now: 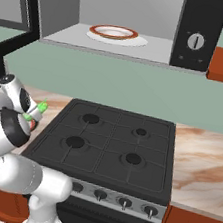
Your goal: Pick the corn from the counter and place it in the microwave. Then turn on the microwave.
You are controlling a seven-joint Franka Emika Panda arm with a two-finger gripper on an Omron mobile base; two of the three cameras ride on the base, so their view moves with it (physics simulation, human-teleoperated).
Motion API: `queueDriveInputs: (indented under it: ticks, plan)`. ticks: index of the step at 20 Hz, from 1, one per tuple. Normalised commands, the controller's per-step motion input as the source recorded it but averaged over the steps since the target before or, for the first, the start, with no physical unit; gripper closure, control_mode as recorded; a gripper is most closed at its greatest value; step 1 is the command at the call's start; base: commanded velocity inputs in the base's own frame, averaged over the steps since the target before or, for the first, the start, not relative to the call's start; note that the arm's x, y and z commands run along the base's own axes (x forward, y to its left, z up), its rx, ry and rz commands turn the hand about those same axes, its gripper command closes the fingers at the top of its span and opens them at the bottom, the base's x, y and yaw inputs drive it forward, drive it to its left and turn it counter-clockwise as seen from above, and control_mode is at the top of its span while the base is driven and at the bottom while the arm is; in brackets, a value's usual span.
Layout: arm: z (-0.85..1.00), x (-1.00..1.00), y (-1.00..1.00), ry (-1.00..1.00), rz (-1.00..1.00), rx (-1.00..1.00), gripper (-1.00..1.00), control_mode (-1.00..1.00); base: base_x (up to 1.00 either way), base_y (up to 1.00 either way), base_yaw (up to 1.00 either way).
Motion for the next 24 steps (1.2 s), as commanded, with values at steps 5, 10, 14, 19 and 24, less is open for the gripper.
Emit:
queueDriveInputs:
  ticks: [5,10,14,19,24]
  plan:
    - [0.03,0.07,-0.22,0.00,0.01,0.00,1.00,-1.00,0.00,0.00,0.00]
    - [0.04,0.05,-0.26,0.00,0.00,0.00,1.00,-1.00,0.00,0.00,0.00]
    - [0.07,0.01,-0.32,-0.01,0.00,0.00,1.00,-1.00,0.00,0.00,0.00]
    - [0.08,0.00,-0.32,-0.01,0.00,0.00,1.00,-1.00,0.00,0.00,0.00]
    - [0.06,0.00,-0.29,0.00,0.00,0.00,1.00,-1.00,0.00,0.00,0.00]
